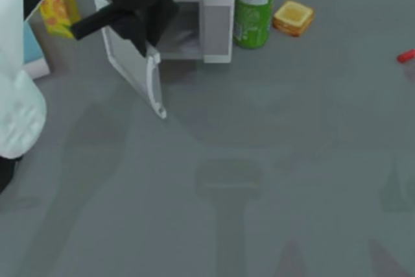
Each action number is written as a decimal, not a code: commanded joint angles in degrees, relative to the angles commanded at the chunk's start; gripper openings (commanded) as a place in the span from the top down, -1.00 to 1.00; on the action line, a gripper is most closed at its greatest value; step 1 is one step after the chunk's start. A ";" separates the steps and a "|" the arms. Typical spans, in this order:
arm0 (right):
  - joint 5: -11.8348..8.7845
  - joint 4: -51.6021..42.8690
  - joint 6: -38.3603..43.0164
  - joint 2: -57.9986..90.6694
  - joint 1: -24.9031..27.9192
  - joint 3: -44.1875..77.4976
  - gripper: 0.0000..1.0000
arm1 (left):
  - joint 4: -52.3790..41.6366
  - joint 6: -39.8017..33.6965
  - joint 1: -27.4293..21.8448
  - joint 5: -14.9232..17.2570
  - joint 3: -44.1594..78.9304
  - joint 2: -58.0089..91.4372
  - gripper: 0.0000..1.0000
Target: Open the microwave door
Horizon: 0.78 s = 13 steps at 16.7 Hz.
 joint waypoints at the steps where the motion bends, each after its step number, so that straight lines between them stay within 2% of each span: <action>1: 0.00 0.00 0.00 0.00 0.00 0.00 -1.00 | 1.09 0.02 0.02 -0.01 -1.69 -0.61 1.00; 5: 0.00 0.00 0.00 0.00 0.00 0.00 -1.00 | 4.03 0.05 0.08 -0.03 -6.27 -2.25 1.00; 13: 0.00 0.00 0.00 0.00 0.00 0.00 -1.00 | 4.10 0.05 0.08 -0.03 -6.38 -2.29 1.00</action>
